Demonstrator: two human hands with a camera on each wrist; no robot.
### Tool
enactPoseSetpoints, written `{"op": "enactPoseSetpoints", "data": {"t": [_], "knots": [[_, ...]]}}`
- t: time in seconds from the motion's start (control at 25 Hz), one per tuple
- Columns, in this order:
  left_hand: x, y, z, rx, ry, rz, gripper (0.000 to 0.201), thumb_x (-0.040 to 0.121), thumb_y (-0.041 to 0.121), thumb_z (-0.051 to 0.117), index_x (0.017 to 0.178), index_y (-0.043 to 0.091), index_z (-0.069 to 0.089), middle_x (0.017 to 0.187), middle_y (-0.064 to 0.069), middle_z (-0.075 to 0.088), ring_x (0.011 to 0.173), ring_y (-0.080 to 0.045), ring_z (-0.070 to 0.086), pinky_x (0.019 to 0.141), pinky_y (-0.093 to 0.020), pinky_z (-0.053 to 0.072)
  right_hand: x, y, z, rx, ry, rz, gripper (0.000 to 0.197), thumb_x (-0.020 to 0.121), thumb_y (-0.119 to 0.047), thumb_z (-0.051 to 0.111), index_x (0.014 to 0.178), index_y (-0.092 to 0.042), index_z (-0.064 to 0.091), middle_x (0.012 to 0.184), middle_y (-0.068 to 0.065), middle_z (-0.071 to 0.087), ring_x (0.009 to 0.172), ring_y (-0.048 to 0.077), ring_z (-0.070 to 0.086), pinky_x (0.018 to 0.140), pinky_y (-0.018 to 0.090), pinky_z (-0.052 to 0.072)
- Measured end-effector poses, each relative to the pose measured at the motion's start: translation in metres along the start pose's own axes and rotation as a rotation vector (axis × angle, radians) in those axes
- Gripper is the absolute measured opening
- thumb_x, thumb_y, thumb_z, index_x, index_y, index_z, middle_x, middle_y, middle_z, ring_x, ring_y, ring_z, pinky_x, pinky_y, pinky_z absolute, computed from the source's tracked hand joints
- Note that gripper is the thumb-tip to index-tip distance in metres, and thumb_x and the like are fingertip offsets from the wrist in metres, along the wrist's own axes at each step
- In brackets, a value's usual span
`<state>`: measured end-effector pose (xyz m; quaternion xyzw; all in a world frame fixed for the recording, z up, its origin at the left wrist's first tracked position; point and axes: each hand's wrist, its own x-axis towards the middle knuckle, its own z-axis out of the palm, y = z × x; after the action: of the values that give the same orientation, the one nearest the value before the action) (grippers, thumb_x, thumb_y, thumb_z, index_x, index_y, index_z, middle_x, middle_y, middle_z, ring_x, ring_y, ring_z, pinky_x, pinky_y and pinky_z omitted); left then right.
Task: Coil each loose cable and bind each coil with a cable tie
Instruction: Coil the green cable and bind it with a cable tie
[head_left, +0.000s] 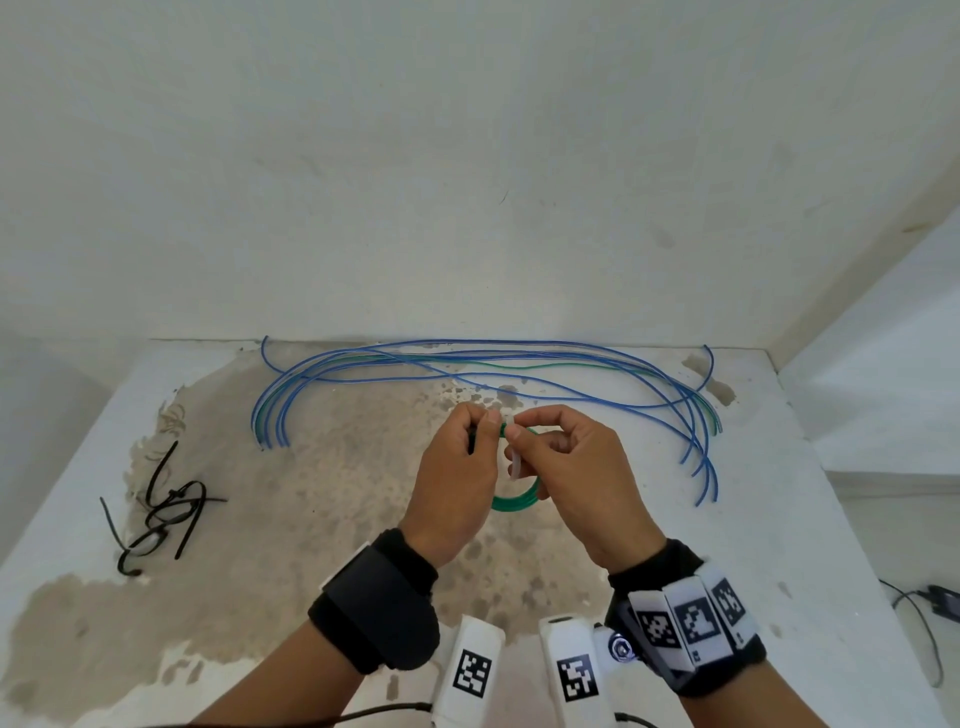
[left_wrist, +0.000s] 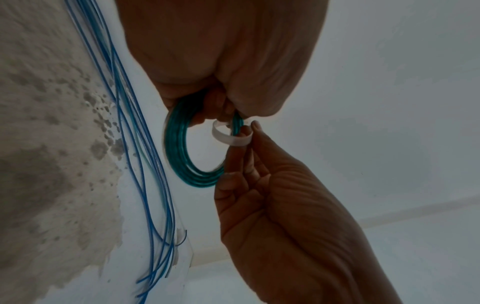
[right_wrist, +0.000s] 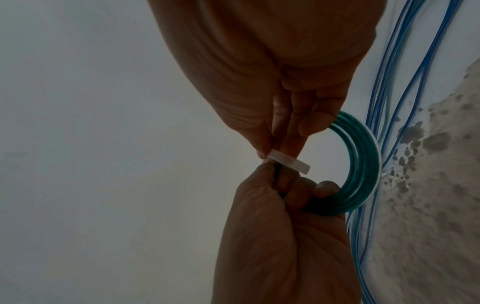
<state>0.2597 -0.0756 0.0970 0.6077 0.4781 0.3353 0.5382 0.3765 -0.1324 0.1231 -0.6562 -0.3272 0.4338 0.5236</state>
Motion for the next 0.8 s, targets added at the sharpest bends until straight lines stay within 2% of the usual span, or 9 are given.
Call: {"op": "enactPoseSetpoints", "data": {"t": [0.16,0.36,0.6,0.68,0.8], "knots": [[-0.003,-0.002,-0.003,0.021,-0.013,0.043,0.025,0.105,0.031,0.047,0.086,0.018,0.056,0.072,-0.001,0.055,0.062,-0.014,0.046,0.063,-0.037,0.043,-0.003,-0.004,-0.002,0.007,-0.037,0.016,0.015,0.091,-0.027,0.075,0.102,-0.018,0.069,0.074,0.004,0.077,0.068,0.011,0.072,0.062,0.021,0.047],[-0.006,-0.002,-0.005,0.050,-0.039,0.103,0.021,0.106,0.030,0.046,0.087,0.026,0.057,0.071,0.009,0.057,0.062,-0.011,0.046,0.063,-0.036,0.043,-0.005,-0.008,-0.005,0.059,-0.061,0.052,0.020,0.092,-0.023,0.074,0.111,-0.020,0.068,0.074,0.005,0.077,0.065,0.009,0.069,0.054,0.018,0.045],[-0.010,-0.001,-0.007,0.088,-0.056,0.156,0.019,0.106,0.026,0.046,0.091,0.025,0.057,0.070,0.014,0.055,0.060,-0.005,0.046,0.062,-0.024,0.040,-0.005,-0.009,-0.011,0.090,-0.101,0.117,0.020,0.092,-0.022,0.074,0.112,-0.020,0.071,0.074,0.006,0.076,0.063,0.009,0.065,0.054,0.022,0.043],[-0.012,0.001,-0.008,0.128,-0.051,0.194,0.017,0.105,0.024,0.047,0.093,0.023,0.059,0.072,0.013,0.058,0.061,-0.003,0.049,0.061,-0.016,0.039,-0.004,-0.009,-0.012,0.128,-0.101,0.147,0.021,0.092,-0.021,0.074,0.112,-0.019,0.072,0.077,0.006,0.076,0.062,0.010,0.064,0.055,0.023,0.042],[-0.014,0.004,-0.008,0.156,-0.053,0.222,0.016,0.105,0.024,0.048,0.097,0.021,0.061,0.075,0.010,0.062,0.065,-0.003,0.055,0.062,-0.013,0.041,-0.004,-0.009,-0.013,0.170,-0.098,0.182,0.018,0.092,-0.021,0.073,0.109,-0.022,0.074,0.083,0.008,0.078,0.064,0.011,0.065,0.057,0.025,0.042]]}}
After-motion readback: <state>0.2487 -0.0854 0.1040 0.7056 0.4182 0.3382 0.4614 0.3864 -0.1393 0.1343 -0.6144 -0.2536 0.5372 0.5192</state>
